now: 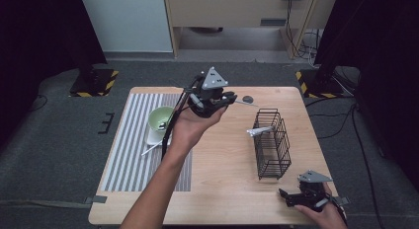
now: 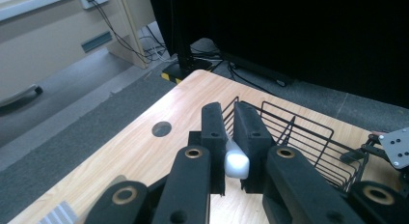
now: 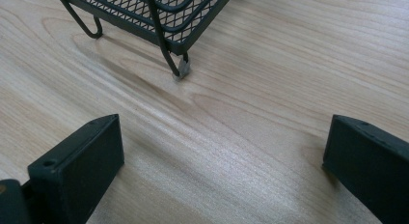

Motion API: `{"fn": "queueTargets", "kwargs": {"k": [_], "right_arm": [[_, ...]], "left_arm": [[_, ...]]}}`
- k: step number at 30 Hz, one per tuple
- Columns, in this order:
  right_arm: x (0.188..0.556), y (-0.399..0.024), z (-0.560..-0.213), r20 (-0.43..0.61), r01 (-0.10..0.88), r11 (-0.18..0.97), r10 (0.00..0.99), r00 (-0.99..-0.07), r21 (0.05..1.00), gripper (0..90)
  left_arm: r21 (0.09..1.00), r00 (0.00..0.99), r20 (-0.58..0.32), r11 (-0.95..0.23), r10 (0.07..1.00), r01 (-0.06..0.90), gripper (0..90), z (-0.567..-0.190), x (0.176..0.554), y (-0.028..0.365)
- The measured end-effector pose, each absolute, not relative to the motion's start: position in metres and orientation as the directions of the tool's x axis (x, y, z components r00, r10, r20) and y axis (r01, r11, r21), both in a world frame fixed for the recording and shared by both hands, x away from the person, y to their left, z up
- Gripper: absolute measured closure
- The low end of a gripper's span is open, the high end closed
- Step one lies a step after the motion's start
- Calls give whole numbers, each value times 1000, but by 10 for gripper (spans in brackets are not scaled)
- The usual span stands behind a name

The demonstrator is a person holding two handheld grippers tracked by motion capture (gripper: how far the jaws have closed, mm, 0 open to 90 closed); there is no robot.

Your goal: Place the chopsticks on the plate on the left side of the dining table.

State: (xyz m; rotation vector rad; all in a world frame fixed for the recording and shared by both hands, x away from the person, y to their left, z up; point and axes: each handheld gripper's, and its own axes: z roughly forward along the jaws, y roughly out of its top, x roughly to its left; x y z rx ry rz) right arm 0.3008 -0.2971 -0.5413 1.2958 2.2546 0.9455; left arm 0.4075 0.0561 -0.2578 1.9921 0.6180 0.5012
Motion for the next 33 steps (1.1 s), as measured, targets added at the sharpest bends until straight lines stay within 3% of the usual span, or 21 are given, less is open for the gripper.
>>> {"fn": "queueTargets", "kwargs": {"k": [17, 33], "right_arm": [[301, -297, -541, 11, 613, 348, 864, -503, 709, 6], [307, -299, -541, 9, 637, 316, 892, -453, 703, 5]], "left_arm": [[855, 763, 121, -457, 635, 245, 830, -253, 446, 78], [826, 771, 114, -491, 626, 276, 831, -277, 477, 89]]}}
